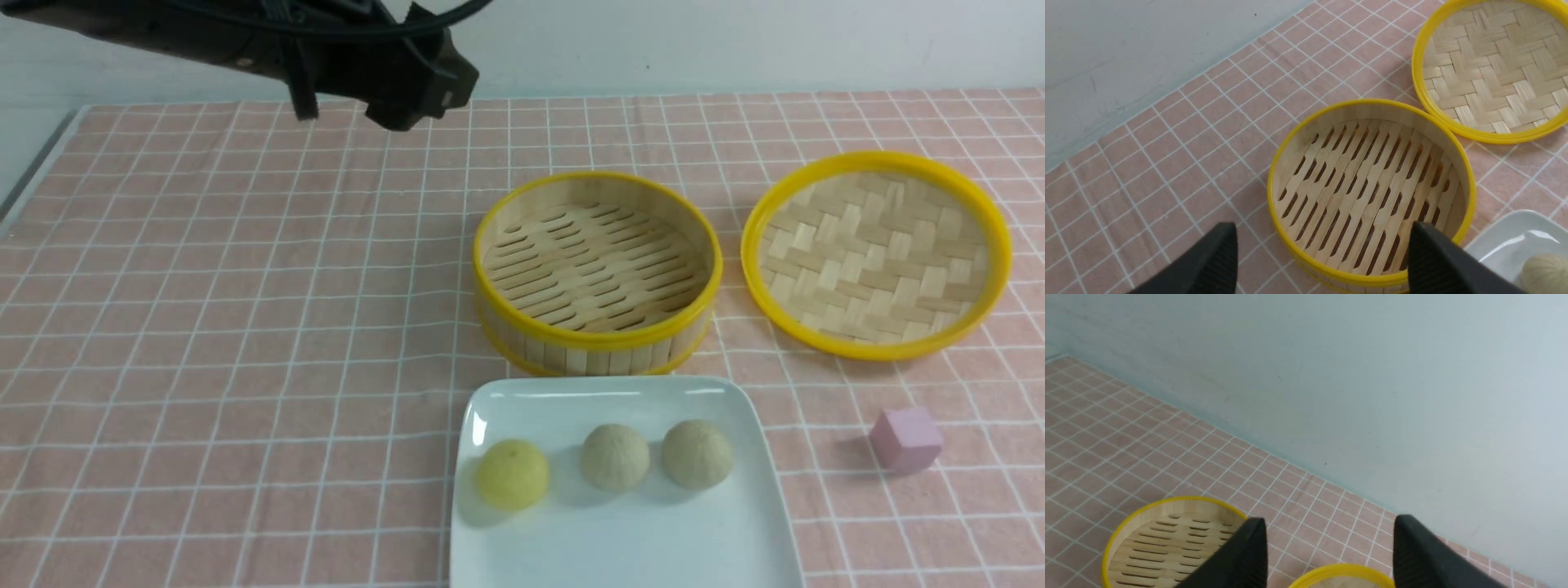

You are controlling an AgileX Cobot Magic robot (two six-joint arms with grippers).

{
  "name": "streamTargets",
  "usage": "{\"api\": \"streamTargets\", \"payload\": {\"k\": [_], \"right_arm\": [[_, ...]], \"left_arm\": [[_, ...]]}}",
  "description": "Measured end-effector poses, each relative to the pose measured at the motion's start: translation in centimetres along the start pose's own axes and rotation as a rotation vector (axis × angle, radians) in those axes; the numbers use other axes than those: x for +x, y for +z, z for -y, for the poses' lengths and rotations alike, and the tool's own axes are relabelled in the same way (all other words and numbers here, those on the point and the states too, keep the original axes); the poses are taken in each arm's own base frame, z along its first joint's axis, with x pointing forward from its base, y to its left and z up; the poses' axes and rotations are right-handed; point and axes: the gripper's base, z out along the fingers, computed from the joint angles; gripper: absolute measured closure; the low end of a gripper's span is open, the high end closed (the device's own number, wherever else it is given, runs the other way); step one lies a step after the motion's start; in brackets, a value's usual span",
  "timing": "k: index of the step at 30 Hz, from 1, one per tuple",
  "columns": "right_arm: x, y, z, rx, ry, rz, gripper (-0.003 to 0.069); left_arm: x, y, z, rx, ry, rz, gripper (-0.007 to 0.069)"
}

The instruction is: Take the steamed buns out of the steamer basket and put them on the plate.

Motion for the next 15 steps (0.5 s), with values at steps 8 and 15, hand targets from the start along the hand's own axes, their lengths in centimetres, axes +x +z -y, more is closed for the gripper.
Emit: {"api": "streamTargets", "payload": {"k": [8,15], "right_arm": [[2.8,-8.8,0.8,0.011,0.019,0.047,0.0237],[10.8,-10.6,-0.6,-0.016,0.052,0.048,0.0237]], "left_arm": [[-0.4,0.0,-0.3,-0.03,0.002,0.047,0.0074],[-0.6,0.0,-0.4,-0.038,0.0,0.065,0.0074]]}}
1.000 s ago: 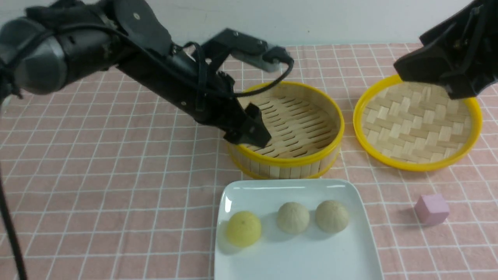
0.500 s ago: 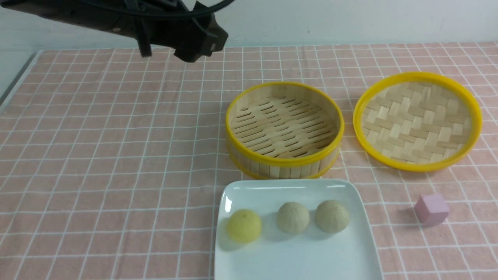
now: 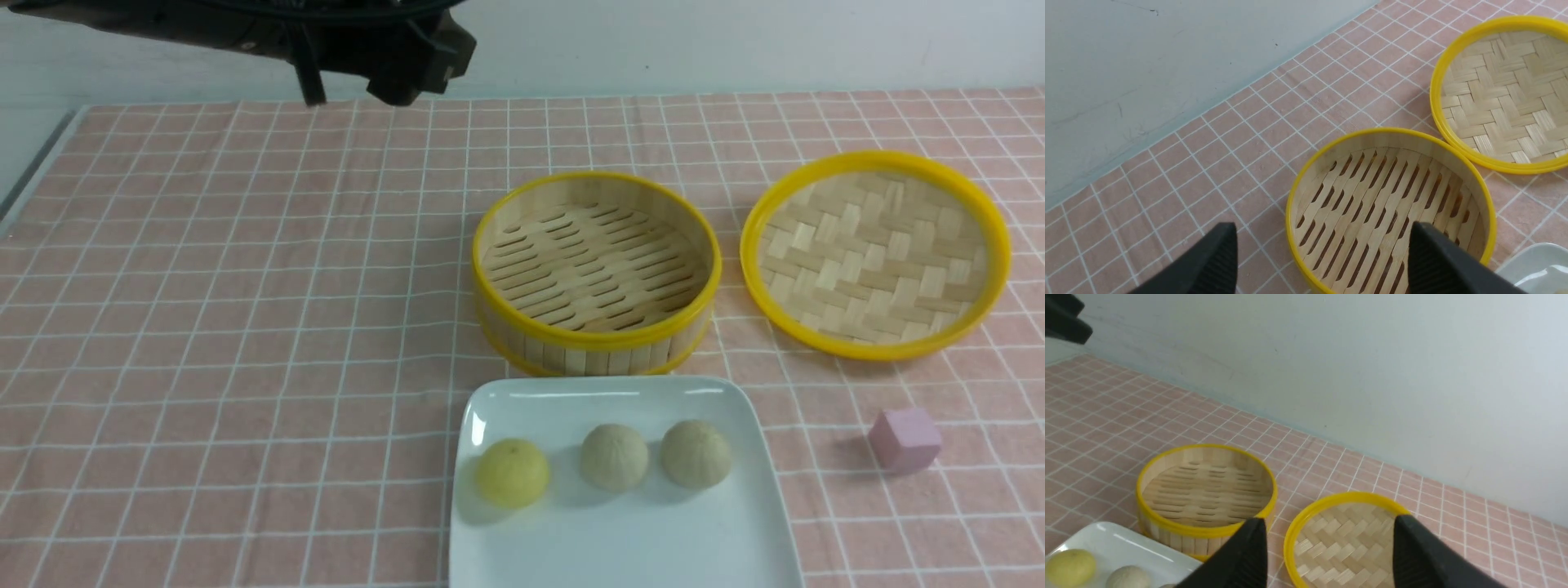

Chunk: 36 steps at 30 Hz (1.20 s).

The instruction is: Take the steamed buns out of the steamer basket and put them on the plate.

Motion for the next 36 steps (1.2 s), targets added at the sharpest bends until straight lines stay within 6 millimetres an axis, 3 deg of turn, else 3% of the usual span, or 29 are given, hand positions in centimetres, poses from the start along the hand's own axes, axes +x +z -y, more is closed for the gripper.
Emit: {"api": "streamTargets", "payload": {"k": [1,5,11,12,17,24,36], "right_arm": [[0.2,0.2,-0.1,-0.001,-0.001,-0.005,0.0237],[5.0,0.3,-1.0,-0.025,0.049,0.087,0.0237],[9.1,0.6,-1.8,-0.038,0.12,0.163,0.0237],[10.5,1.1,-2.1,-0.045,0.144,0.16,0.0237],[13.0,2.5,-2.6,-0.054,0.194,0.094,0.0237],[14.1,3.2,-2.9,-0.058,0.206,0.062,0.0237],[14.3,3.3,-2.9,-0.059,0.205,0.059,0.0237]], "left_arm": [[0.0,0.0,0.0,0.0,0.0,0.0,0.0074],[0.0,0.0,0.0,0.002,-0.004,0.001,0.0074],[0.0,0.0,0.1,0.009,-0.016,0.005,0.0074],[-0.1,0.0,0.1,0.009,-0.016,0.006,0.0074],[-0.1,0.0,0.1,0.007,-0.016,0.008,0.0074],[-0.1,0.0,0.1,0.008,-0.018,0.009,0.0076],[-0.1,0.0,0.1,0.009,-0.022,0.013,0.0077]]}}
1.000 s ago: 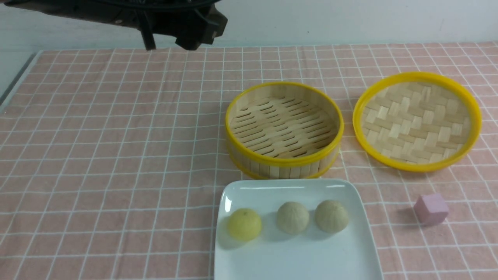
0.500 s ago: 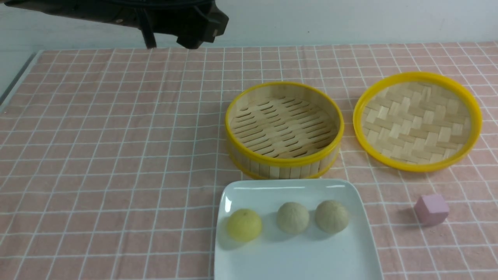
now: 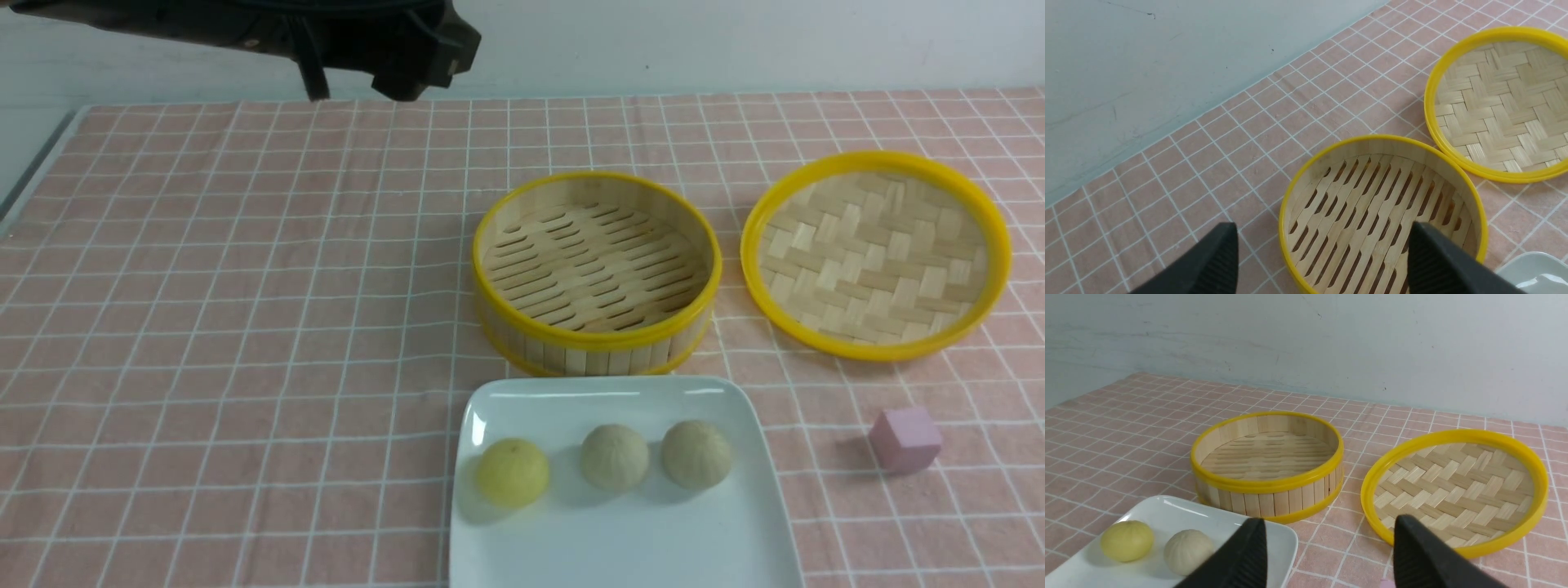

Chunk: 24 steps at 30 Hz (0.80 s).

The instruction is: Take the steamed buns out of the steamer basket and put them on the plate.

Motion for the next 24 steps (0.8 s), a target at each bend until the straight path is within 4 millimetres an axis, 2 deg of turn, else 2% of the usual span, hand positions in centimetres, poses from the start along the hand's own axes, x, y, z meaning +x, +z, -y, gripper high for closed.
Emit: {"api": "streamTargets", "payload": {"k": [9,13,18,24], "right_arm": [[0.0,0.0,0.0,0.0,0.0,0.0,0.0237],[0.7,0.3,0.0,0.001,-0.002,-0.022,0.0237],[2.7,1.0,0.1,0.005,-0.007,-0.082,0.0237],[6.8,2.1,0.4,0.023,-0.042,-0.209,0.0237]], "left_arm": [[0.0,0.0,0.0,0.004,-0.007,0.002,0.0077],[-0.1,0.0,0.1,0.014,-0.025,0.008,0.0077],[-0.1,0.0,0.2,0.018,-0.032,0.01,0.0077],[-0.1,0.0,0.2,0.02,-0.036,0.011,0.0077]]}}
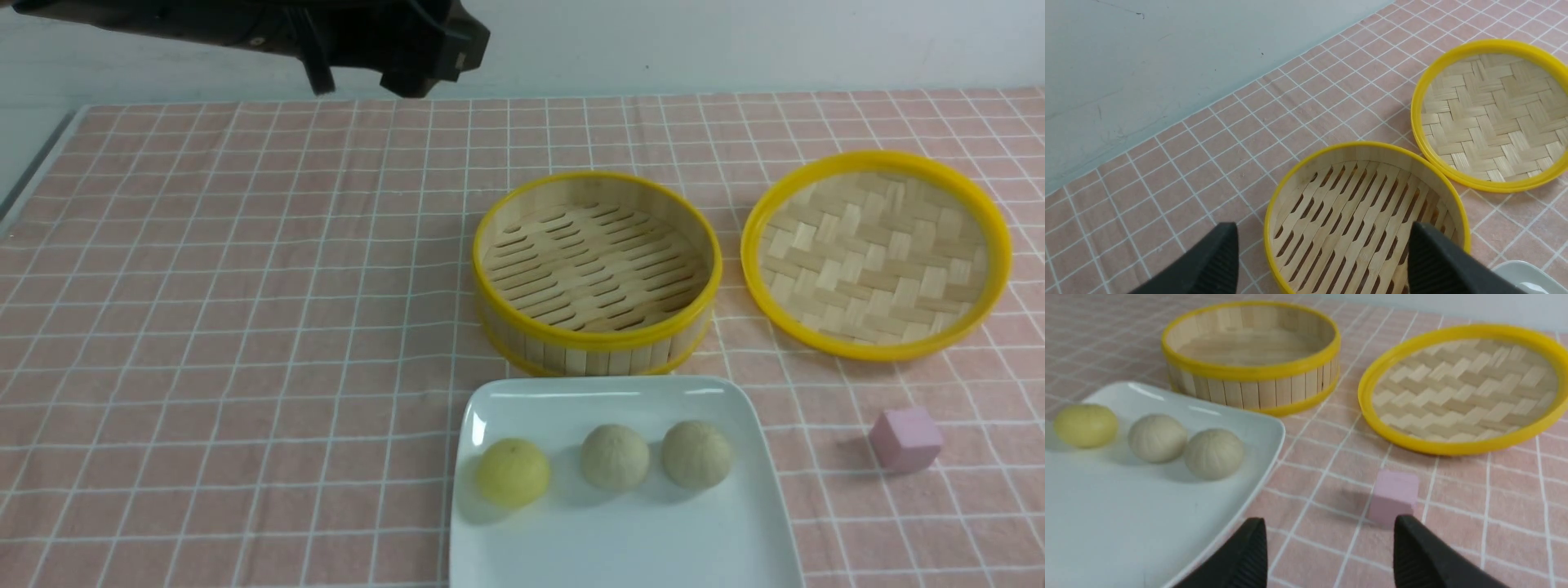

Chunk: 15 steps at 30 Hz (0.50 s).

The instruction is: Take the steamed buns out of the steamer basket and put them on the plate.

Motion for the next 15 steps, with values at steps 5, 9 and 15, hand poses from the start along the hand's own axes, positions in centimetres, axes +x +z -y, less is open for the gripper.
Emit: {"api": "streamTargets", "payload": {"k": [5,9,15], "right_arm": [[1.4,0.6,0.0,0.002,-0.003,-0.048,0.0237],[1.9,0.7,0.0,-0.001,0.005,-0.066,0.0237],[2.2,0.8,0.0,0.003,-0.005,-0.073,0.0237]], "left_arm": [[0.0,0.0,0.0,0.002,-0.004,0.001,0.0077],[0.0,0.0,0.0,0.002,-0.004,0.001,0.0077],[0.0,0.0,0.0,0.003,-0.005,0.001,0.0077]]}}
